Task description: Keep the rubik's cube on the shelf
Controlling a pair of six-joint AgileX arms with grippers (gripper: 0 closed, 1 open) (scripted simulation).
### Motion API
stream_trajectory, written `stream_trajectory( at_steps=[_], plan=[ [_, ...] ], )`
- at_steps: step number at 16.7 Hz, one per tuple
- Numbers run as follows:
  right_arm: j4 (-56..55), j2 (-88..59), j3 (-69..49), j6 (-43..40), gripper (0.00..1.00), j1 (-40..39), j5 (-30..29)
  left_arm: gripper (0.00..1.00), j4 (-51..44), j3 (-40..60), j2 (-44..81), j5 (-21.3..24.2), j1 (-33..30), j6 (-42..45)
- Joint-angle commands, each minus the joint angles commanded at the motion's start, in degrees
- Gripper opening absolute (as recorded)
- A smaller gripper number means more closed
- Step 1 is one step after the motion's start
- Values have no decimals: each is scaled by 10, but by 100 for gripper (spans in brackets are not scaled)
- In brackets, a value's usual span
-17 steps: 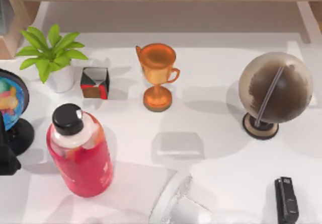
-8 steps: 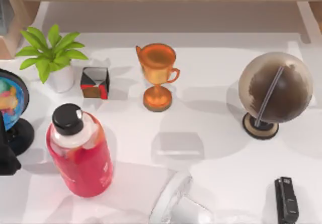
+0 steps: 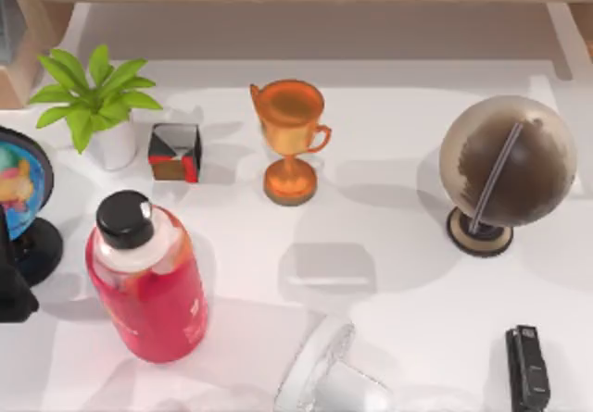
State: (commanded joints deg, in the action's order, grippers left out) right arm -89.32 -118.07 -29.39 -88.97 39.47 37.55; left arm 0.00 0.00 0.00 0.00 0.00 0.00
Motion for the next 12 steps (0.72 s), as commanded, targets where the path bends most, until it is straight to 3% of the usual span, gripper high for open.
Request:
stream_trajectory(
  at_steps=[8,12],
  plan=[
    [0,0,0,0,2,0,0,100,0,0,0,0,0,0],
    [0,0,0,0,0,0,0,100,0,0,0,0,0,0]
  ],
)
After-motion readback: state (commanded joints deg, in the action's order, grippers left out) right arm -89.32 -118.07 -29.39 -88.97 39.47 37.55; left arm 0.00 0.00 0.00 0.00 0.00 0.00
